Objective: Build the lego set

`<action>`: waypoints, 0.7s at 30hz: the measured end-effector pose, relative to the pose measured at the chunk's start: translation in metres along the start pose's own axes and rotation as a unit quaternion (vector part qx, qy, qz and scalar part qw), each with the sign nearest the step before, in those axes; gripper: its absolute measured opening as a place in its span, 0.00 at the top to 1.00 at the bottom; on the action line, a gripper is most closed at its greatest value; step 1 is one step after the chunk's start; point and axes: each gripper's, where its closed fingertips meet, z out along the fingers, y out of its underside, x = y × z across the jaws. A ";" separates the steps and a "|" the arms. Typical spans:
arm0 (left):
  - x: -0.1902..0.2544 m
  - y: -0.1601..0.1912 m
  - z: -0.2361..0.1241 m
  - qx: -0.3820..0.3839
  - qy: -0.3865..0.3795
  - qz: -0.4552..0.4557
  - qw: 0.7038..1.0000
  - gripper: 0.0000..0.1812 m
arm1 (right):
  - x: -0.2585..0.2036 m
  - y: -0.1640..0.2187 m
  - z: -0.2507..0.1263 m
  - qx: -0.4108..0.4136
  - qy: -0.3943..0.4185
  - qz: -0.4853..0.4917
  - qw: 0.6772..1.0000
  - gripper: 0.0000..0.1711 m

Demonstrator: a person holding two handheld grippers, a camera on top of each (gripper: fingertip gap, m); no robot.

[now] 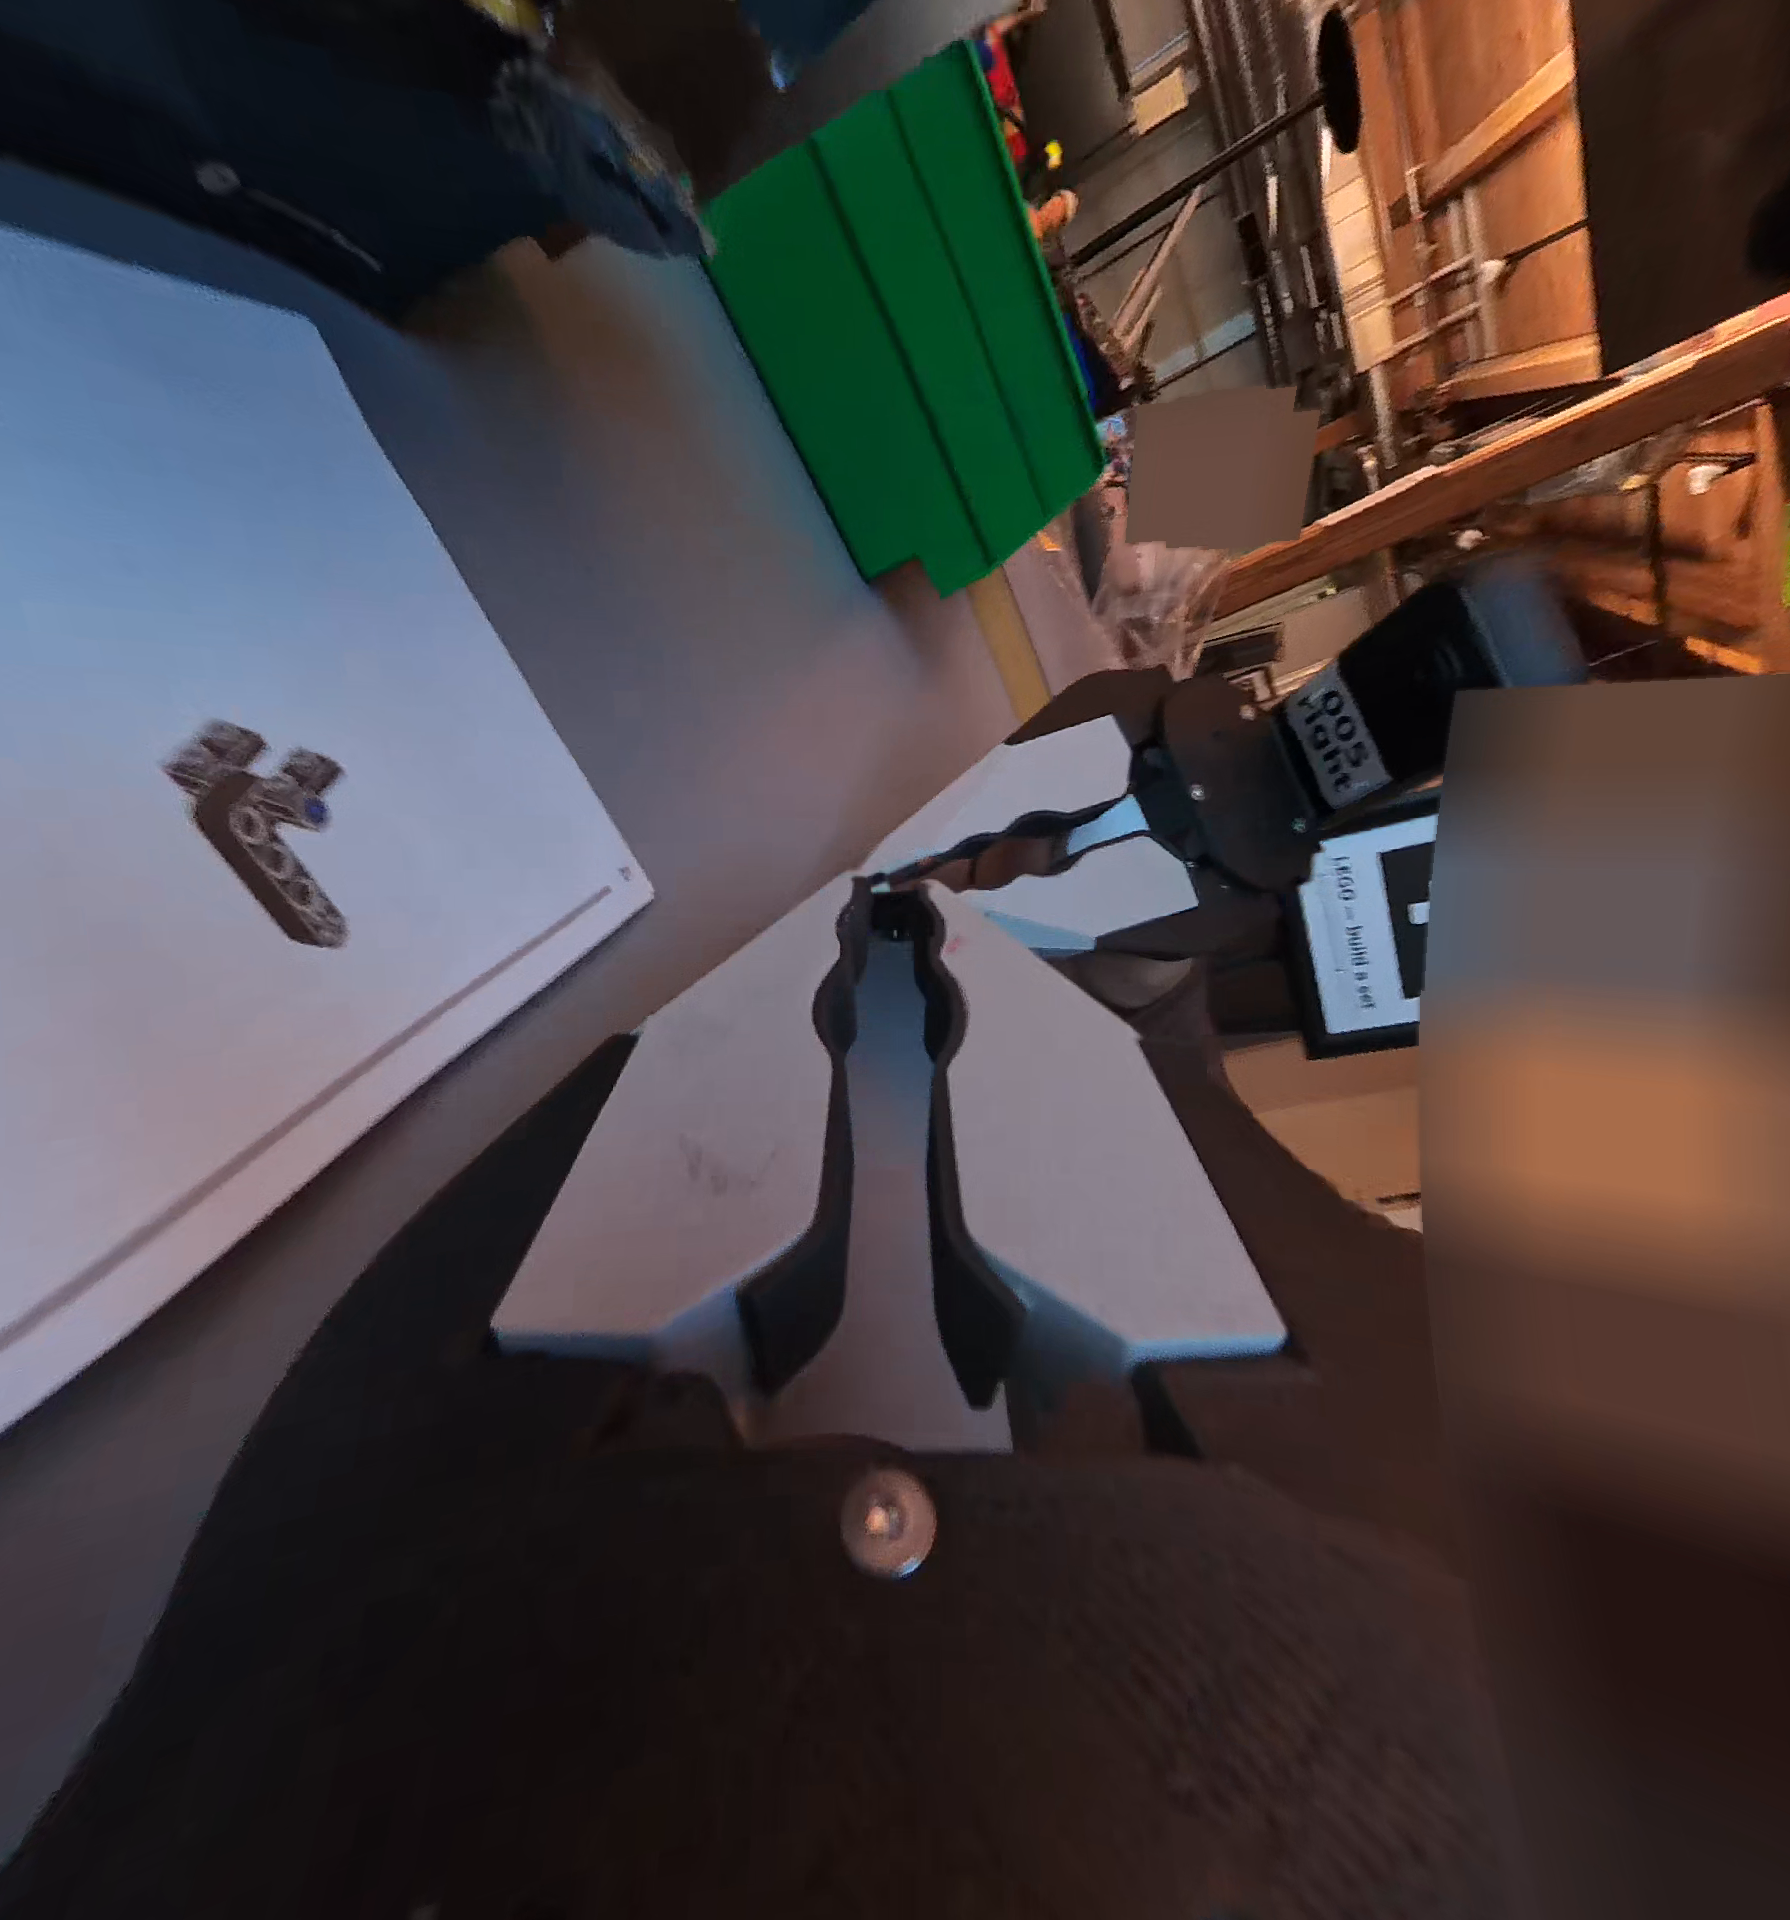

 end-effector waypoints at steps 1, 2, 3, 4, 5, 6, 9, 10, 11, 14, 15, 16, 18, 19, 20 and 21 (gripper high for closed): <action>-0.003 -0.003 -0.002 0.003 -0.007 0.003 1.000 0.97 | 0.001 0.000 -0.001 0.000 0.002 0.000 1.000 0.97; -0.005 -0.004 -0.003 0.000 -0.007 0.000 1.000 0.97 | 0.002 0.000 -0.002 0.000 0.004 0.000 1.000 0.97; -0.006 -0.003 -0.003 -0.009 -0.004 -0.010 1.000 0.97 | 0.002 0.000 -0.002 0.001 0.004 0.000 1.000 0.97; -0.007 -0.002 -0.003 -0.014 0.002 -0.023 1.000 0.97 | 0.001 -0.001 -0.002 0.004 0.000 0.000 1.000 0.98; -0.007 0.001 -0.002 -0.022 0.005 -0.033 0.999 0.98 | -0.001 -0.001 -0.002 0.004 -0.004 -0.001 1.000 0.98; -0.006 0.007 -0.001 -0.044 0.009 -0.038 0.998 0.98 | -0.002 -0.001 -0.002 0.002 -0.006 -0.003 1.000 0.98; -0.010 0.020 0.003 -0.094 0.000 -0.041 0.995 0.98 | -0.005 -0.001 0.000 -0.001 -0.009 -0.014 1.000 0.98; -0.014 0.023 0.005 -0.113 -0.013 -0.037 0.993 0.98 | -0.007 -0.001 0.000 -0.002 -0.013 -0.015 1.000 0.98; -0.019 0.027 0.006 -0.134 -0.033 -0.028 0.990 0.98 | -0.008 -0.001 0.001 -0.004 -0.016 -0.015 1.000 0.98; -0.027 0.033 0.008 -0.164 -0.073 0.006 0.984 1.00 | -0.011 -0.004 -0.001 0.000 -0.018 -0.022 1.000 0.98; -0.027 0.034 0.008 -0.168 -0.079 0.014 0.983 1.00 | -0.011 -0.005 -0.003 0.004 -0.016 -0.025 1.000 0.98; -0.027 0.035 0.007 -0.170 -0.083 0.022 0.982 0.99 | -0.011 -0.007 -0.005 0.009 -0.014 -0.026 1.000 0.98; -0.027 0.035 0.007 -0.169 -0.087 0.029 0.981 0.99 | -0.011 -0.012 -0.010 0.021 -0.013 -0.026 0.999 0.98; -0.027 0.035 0.006 -0.164 -0.088 0.028 0.982 0.99 | -0.011 -0.013 -0.012 0.027 -0.012 -0.025 0.999 0.98; -0.027 0.035 0.005 -0.160 -0.088 0.025 0.983 0.99 | -0.010 -0.014 -0.013 0.030 -0.012 -0.023 0.999 0.98; -0.026 0.035 0.005 -0.157 -0.087 0.021 0.983 0.99 | -0.009 -0.014 -0.014 0.032 -0.012 -0.020 0.999 0.98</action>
